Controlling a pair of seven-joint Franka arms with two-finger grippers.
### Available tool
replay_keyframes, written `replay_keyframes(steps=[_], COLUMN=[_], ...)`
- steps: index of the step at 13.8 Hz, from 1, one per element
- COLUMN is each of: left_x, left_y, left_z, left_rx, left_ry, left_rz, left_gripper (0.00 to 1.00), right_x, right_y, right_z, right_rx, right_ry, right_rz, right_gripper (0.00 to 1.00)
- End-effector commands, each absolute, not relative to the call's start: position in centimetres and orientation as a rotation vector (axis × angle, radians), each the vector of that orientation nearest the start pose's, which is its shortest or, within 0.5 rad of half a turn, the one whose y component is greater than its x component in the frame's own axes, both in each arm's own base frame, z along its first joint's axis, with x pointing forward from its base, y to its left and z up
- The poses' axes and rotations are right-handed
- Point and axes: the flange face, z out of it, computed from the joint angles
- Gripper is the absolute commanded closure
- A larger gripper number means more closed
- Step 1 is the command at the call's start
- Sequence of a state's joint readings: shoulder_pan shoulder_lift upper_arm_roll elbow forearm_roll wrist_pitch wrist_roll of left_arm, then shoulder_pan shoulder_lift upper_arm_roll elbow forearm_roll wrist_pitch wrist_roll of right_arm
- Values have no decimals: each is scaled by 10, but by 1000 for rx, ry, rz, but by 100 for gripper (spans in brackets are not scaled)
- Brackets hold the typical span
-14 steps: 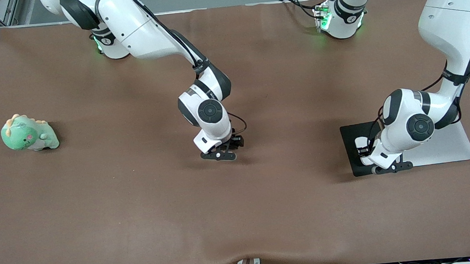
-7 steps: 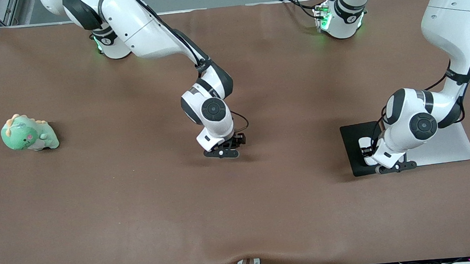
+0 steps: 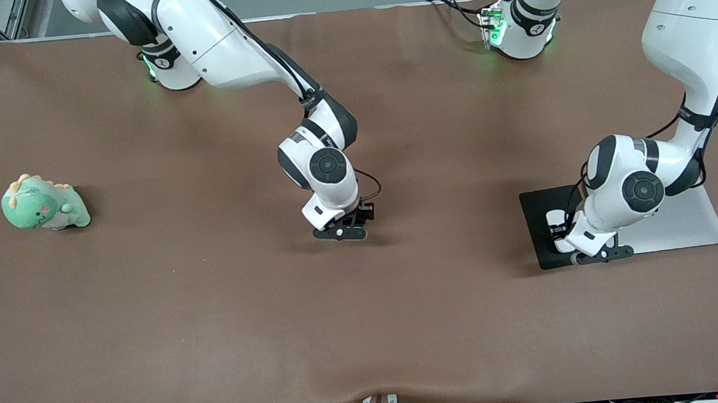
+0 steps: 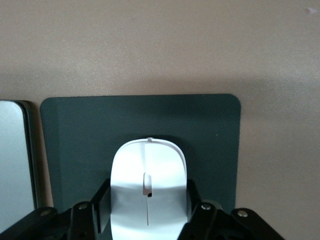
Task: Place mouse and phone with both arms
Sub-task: 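Carry the mouse onto the dark mouse pad with the left gripper, then release the mouse on the pad while the right gripper carries the phone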
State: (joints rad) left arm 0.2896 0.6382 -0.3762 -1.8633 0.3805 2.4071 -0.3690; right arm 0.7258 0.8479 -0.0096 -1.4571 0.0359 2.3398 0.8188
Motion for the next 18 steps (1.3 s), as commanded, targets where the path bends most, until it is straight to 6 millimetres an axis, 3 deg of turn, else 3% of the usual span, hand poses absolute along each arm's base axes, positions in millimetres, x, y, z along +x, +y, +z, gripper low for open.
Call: replay_keyframes(steps=[1,4,5,7,9,11,14,18], left_x=[631,632,631,633,635,642,654,662], left_y=[-37,-37,-37,-36,-36,-37,-33,-23], left_z=[188,188,185,187,192,205,237,282], left_rx=[-3099,-3099,-3101,-3102,-3100,-3098,-3084,-3062], left_ry=[-52,-53,-53,-61,-81,-65,-76,-100], left_rz=[0,0,9,-1,-15,-57,-135,-243], left_gripper=[39,37,31,0,0,0,0,0], right_x=[572,600,610,633,656,661,654,622], right_y=[437,387,369,320,260,205,147,59], right_z=[236,283,293,304,311,306,297,253], right_rx=[-3071,-3042,-3038,-3058,-3073,-3083,-3087,-3092], right_ry=[298,409,427,402,377,292,310,235], right_rz=[-40,-59,-64,-42,-25,10,16,-72], right_gripper=[100,100,100,100,100,100,100,100])
